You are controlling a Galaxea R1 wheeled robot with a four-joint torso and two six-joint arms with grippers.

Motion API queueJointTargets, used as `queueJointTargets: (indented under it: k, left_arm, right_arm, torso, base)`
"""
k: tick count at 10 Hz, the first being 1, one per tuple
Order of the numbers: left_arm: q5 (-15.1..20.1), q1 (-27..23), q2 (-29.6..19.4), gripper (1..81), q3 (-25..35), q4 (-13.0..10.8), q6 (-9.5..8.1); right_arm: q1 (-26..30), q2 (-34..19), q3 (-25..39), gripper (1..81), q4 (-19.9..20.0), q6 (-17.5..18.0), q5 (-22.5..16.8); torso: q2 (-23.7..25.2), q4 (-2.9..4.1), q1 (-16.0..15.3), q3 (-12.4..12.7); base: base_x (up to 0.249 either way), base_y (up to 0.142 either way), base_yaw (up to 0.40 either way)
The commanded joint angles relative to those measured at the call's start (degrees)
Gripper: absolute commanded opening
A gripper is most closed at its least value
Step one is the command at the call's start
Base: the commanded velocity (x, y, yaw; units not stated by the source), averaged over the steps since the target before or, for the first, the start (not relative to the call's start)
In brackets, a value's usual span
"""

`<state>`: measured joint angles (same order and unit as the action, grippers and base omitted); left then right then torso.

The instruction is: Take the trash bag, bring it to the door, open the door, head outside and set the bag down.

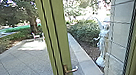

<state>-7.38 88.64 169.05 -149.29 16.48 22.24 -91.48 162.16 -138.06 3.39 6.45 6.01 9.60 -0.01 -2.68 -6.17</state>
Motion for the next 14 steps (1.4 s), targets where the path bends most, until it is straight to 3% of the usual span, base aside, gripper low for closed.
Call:
queueJointTargets:
  k: [1, 14]
  left_arm:
    - [3.24, -2.54, -0.81, 1.0, 0.22, -0.22, -0.09]
    - [3.77, -2.54, -0.02, 1.0, 0.13, -0.84, 0.00]
  right_arm:
    - [2.74, -1.55, -0.53, 81.1, 0.04, 0.06, -3.02]
    - [2.74, 1.43, -3.70, 81.1, -0.48, -0.03, -3.02]
  torso:
    - [0.00, 0.00, 0.00, 0.00]
    - [0.00, 0.00, 0.00, 0.00]
  base:
    - [0.000, 0.000, 0.191]
    - [0.000, 0.000, 0.232]
